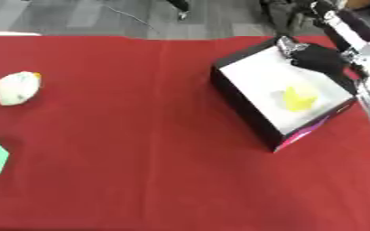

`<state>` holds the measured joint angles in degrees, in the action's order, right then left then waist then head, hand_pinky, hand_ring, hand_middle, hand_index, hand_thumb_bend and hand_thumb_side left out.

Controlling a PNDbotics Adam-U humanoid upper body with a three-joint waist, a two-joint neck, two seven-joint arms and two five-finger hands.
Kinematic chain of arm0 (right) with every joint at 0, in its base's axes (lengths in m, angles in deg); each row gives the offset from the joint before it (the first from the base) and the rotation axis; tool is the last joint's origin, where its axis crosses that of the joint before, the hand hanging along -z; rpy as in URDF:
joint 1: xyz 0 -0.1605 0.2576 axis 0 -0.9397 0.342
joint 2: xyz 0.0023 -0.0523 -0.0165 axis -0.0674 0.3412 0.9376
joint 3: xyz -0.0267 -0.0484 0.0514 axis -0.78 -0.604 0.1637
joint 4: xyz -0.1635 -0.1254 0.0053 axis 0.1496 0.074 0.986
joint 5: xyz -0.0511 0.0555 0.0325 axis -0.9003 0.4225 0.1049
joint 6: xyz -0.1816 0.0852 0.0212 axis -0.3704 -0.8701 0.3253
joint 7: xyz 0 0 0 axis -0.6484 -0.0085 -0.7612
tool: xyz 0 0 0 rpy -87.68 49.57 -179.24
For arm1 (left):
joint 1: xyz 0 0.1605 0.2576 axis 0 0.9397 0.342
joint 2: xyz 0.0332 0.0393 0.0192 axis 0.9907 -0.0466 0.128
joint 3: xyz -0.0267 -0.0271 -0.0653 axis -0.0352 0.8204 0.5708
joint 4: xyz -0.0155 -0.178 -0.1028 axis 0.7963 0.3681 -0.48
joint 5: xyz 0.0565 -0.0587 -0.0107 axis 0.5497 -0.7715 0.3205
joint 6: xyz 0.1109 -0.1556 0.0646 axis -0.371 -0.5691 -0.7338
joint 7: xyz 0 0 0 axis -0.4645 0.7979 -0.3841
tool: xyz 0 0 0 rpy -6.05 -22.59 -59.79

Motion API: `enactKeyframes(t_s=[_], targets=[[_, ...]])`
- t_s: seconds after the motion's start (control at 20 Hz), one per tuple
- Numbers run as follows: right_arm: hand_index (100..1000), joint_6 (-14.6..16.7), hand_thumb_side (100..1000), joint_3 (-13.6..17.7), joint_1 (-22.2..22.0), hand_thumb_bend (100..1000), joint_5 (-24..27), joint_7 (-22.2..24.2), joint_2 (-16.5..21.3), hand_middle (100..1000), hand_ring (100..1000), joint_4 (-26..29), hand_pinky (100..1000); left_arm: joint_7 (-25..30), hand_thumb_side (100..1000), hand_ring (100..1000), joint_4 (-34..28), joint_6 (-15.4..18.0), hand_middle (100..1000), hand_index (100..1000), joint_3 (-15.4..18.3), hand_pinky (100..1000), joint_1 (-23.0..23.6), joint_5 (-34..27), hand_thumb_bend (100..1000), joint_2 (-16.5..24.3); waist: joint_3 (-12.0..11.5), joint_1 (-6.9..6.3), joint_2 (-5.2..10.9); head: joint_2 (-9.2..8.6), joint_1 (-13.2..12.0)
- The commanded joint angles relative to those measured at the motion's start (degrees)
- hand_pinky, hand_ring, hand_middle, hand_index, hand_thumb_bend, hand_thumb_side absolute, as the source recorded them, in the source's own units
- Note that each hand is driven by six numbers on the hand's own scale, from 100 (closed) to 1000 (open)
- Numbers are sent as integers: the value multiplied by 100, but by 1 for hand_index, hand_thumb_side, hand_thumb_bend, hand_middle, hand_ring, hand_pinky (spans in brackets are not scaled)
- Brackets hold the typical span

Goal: Pick up the objects with one hand, pass them to the other hand, and then place them into the box on the other side of the table.

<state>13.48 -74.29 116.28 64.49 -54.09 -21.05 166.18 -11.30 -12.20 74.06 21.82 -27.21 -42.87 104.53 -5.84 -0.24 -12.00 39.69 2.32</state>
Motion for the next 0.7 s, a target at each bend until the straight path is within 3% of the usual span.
enactKeyframes(t_s=[0.05, 0.25, 0.5, 0.55, 0.7], targets=[[986, 14, 516, 69, 50, 100, -31, -25, 115, 897, 1000, 37, 1000, 58, 100, 811, -217, -116, 673, 645, 122, 854, -71, -85, 281, 232, -10, -7, 139, 6, -12], [986, 21, 515, 89, 53, 100, -6, -51, 127, 897, 1000, 48, 1000, 23, 100, 755, -630, -363, 614, 607, 253, 794, -62, -216, 111, 326, -19, -7, 144, -4, 12], [986, 31, 513, 105, 86, 100, 56, -75, 118, 898, 1000, 102, 1000, -135, 100, 709, -1359, -735, 579, 599, 467, 761, -110, -336, 100, 389, -32, -6, 154, -33, 60], [987, 40, 545, 106, 111, 100, 83, -81, 106, 900, 1000, 136, 1000, -225, 100, 687, -1528, -817, 568, 599, 526, 747, -136, -373, 100, 370, -35, -6, 157, -37, 74], [987, 97, 504, 66, 248, 100, 204, -66, 50, 904, 1000, 328, 1000, -704, 100, 636, -1952, -1081, 541, 598, 633, 718, -207, -535, 100, 236, -36, -8, 166, -43, 108]])
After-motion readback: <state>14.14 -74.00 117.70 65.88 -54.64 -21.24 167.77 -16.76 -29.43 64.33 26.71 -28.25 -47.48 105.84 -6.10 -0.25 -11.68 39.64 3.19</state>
